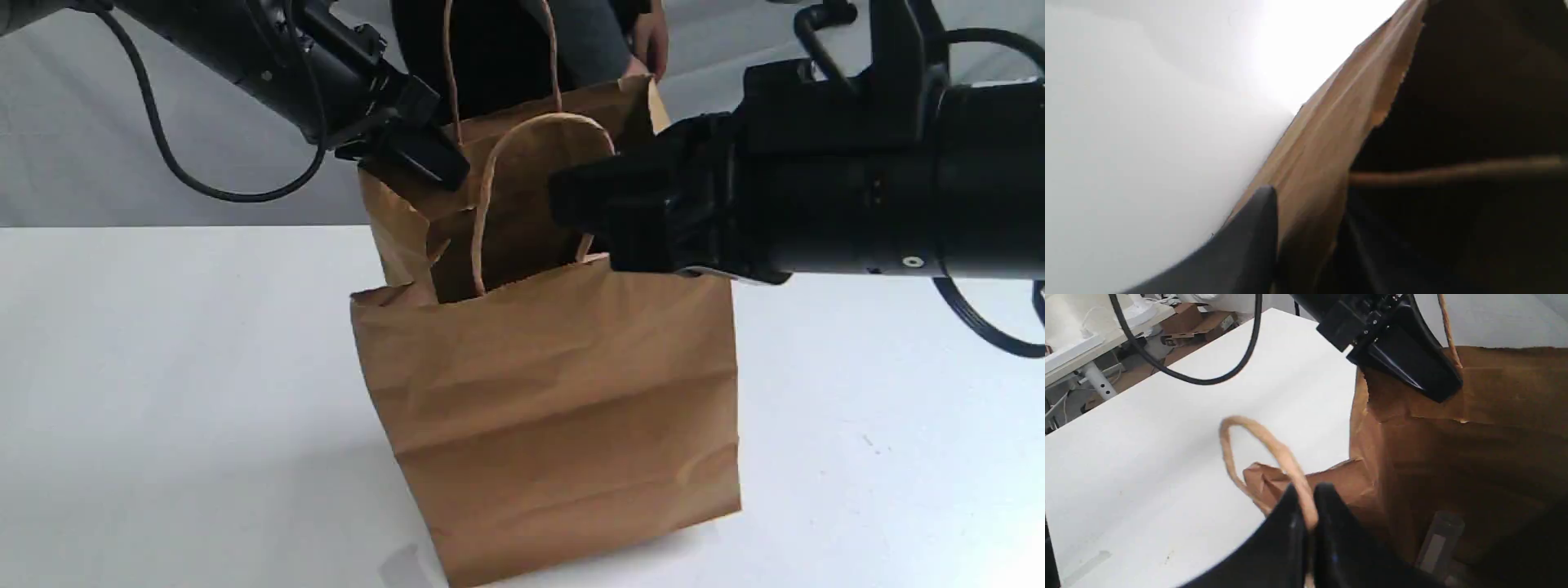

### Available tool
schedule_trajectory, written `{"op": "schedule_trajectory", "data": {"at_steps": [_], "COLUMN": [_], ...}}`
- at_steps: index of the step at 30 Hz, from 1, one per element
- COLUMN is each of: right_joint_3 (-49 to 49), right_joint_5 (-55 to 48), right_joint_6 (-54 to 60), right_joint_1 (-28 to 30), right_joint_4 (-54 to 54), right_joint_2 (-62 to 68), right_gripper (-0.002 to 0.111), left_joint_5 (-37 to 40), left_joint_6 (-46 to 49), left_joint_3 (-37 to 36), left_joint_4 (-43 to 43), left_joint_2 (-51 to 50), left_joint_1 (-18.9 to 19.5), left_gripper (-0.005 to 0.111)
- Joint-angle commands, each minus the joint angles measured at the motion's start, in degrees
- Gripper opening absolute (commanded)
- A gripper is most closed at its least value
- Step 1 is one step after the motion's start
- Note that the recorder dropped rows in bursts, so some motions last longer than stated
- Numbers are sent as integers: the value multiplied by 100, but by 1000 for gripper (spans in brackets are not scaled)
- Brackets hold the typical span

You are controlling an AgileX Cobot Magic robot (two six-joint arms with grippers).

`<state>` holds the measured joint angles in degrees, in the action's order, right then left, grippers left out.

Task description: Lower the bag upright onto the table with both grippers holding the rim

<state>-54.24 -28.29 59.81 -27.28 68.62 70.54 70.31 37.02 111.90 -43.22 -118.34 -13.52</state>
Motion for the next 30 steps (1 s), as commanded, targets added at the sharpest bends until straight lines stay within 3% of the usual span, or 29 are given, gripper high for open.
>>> {"op": "schedule_trajectory", "data": {"at_steps": [1, 4, 30], "right_joint_3": [49, 49, 49], "right_joint_5": [86, 86, 73], "right_joint_6": [-174, -174, -175], "right_joint_1": [-20, -20, -20], "right_joint_4": [-57, -57, -164], "right_joint_2": [-29, -29, -29], "right_gripper": [0, 0, 0], "left_joint_5": [-34, -34, -34], "left_joint_6": [5, -96, -114], "left_joint_3": [38, 38, 38], "left_joint_4": [-112, -112, 472], "left_joint_2": [8, 8, 691], "left_joint_1": [-45, -45, -45], "left_gripper": [44, 50, 50]}}
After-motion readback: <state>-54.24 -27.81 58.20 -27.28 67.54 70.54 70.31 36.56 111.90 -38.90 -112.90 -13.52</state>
